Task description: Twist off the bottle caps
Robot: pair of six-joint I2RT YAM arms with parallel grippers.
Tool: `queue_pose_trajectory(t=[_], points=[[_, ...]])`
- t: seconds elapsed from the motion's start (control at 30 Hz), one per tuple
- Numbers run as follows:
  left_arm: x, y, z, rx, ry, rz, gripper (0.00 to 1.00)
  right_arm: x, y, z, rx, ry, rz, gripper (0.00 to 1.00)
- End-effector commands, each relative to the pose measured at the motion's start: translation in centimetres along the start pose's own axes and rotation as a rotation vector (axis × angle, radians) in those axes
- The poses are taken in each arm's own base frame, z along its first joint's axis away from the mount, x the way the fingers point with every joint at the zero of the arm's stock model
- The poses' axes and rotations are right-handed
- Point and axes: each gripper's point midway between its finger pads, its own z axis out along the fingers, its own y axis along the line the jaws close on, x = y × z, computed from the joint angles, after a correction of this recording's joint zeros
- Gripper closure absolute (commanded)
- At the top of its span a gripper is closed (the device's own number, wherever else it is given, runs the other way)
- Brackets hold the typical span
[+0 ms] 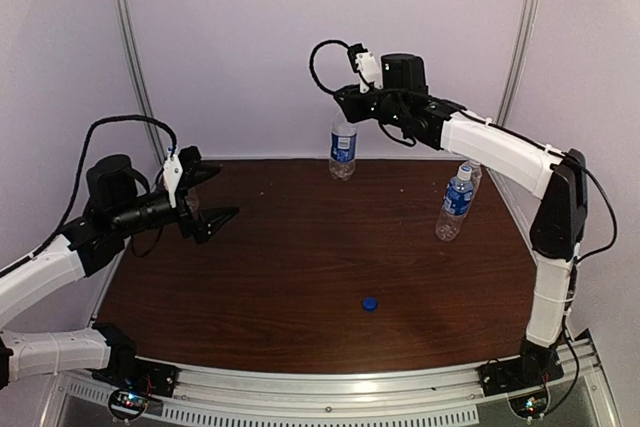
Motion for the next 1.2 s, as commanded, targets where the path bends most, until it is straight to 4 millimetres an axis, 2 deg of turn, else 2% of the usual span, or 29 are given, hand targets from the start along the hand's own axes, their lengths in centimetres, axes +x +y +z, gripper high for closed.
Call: queue_pose_trajectory(t=[0.0, 0.07, 0.3, 0.7, 0.83, 0.93, 1.0, 1.03, 1.17], points=[[0.8, 0.5, -0.3, -0.049, 0.027, 0.023, 0.03, 3.7, -4.7, 3.4, 0.15, 0.05, 0.018, 1.0], [1.0, 0.7, -0.3, -0.059, 0.031, 0.031, 0.03, 4.8, -5.8, 4.3, 0.168, 0.058, 0.017, 1.0], [1.2, 0.7, -0.2, -0.062, 0.033, 0.04, 0.03, 8.8, -7.5, 6.5, 0.177, 0.095, 0.052, 1.0], [1.0, 0.9, -0.1, -0.068, 0.029, 0.06, 0.03, 11.0, -8.5, 6.5, 0.183, 0.075, 0.097, 0.99], [1.0, 0.9, 0.0, -0.064, 0.028, 0.062, 0.03, 11.7, -8.6, 6.5, 0.185, 0.095, 0.099, 0.63], [0.8, 0.9, 0.0, -0.063, 0.024, 0.063, 0.03, 11.2, -8.4, 6.3, 0.176, 0.096, 0.1, 0.26], [0.7, 0.9, 0.0, -0.063, 0.025, 0.064, 0.03, 10.6, -8.4, 6.2, 0.174, 0.086, 0.096, 0.05], [0.7, 0.9, 0.0, -0.063, 0.025, 0.064, 0.03, 10.4, -8.3, 6.1, 0.172, 0.082, 0.091, 0.01], [0.8, 0.7, 0.0, -0.053, 0.026, 0.059, 0.03, 9.6, -8.3, 5.9, 0.17, 0.076, 0.078, 0.0]])
